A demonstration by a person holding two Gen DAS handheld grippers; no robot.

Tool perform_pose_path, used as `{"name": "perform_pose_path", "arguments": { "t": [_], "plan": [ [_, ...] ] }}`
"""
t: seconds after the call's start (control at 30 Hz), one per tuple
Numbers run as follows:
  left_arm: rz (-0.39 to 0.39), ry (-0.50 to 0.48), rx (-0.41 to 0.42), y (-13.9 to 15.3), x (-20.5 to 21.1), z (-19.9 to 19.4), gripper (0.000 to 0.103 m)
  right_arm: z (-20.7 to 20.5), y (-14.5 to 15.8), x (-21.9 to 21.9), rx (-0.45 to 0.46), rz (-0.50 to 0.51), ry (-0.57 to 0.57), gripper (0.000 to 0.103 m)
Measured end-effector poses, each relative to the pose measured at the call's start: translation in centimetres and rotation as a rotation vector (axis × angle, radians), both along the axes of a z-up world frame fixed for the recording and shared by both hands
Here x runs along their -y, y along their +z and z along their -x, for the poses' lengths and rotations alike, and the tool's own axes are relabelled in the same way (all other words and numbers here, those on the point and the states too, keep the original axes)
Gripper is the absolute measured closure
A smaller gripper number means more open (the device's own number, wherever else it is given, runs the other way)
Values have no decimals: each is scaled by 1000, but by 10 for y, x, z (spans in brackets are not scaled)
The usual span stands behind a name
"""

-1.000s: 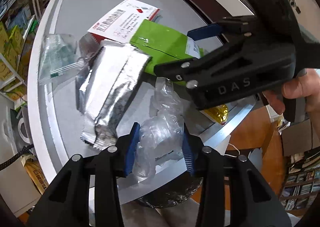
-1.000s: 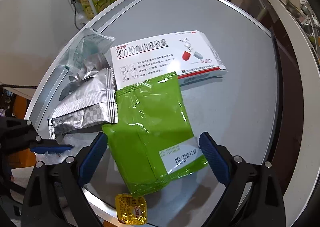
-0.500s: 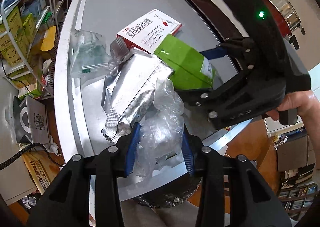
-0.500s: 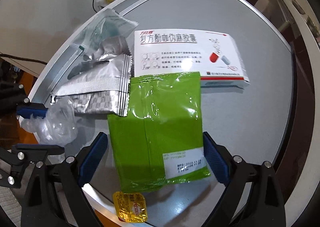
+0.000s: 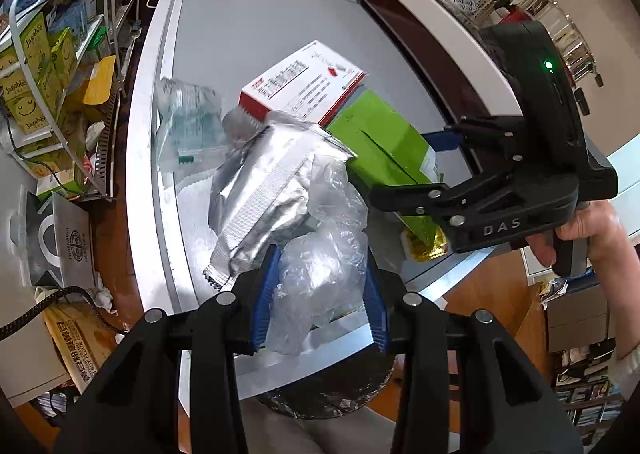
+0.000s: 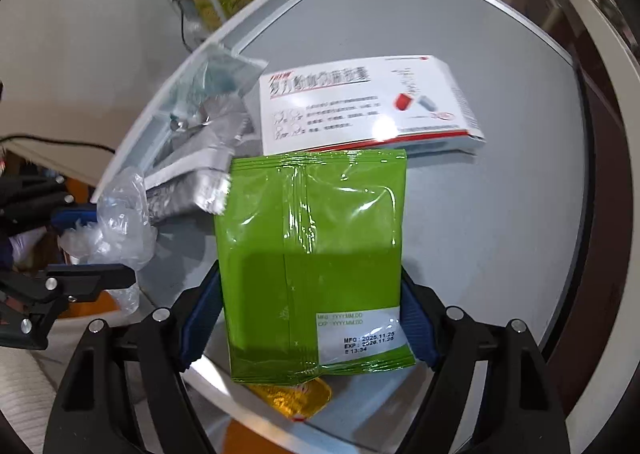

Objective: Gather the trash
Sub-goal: 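Lift the foil and plastic with the left gripper while the right grasps the green packet, then carry the foil, plastic and green packet over the black trash bin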

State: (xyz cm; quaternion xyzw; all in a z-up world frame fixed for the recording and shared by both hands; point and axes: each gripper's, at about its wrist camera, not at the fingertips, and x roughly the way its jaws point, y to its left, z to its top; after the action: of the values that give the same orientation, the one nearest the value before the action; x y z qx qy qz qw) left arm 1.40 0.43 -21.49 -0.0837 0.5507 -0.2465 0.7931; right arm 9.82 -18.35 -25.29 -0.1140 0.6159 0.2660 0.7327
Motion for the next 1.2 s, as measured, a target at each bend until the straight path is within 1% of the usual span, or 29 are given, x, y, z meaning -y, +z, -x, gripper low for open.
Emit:
{"name": "perform_pose_path", "arguments": {
  "t": [0.17, 0.23, 0.43, 0.5, 0.7, 0.97, 1.1, 1.2],
  "plan": [
    [16, -6, 29, 13, 4, 0, 63, 9, 17, 14, 38, -31, -82, 26],
    [23, -6, 43, 18, 7, -2, 63, 7, 30, 30, 58, -43, -120, 26],
    [31, -2, 90, 35, 10, -5, 63, 19, 65, 48, 146, -96, -224, 26],
    [27, 4, 117, 43, 11, -5, 63, 24, 72, 50, 177, -110, -252, 26],
    [11, 21, 208, 73, 13, -5, 63, 39, 114, 65, 282, -164, -328, 26],
    [-23, 39, 326, 112, 13, 8, 63, 69, 160, 70, 391, -205, -349, 26],
    [-40, 45, 376, 128, 13, 22, 63, 88, 174, 71, 423, -225, -356, 26],
    [-42, 46, 395, 136, 13, 33, 63, 104, 181, 71, 441, -229, -344, 26]
  ]
}}
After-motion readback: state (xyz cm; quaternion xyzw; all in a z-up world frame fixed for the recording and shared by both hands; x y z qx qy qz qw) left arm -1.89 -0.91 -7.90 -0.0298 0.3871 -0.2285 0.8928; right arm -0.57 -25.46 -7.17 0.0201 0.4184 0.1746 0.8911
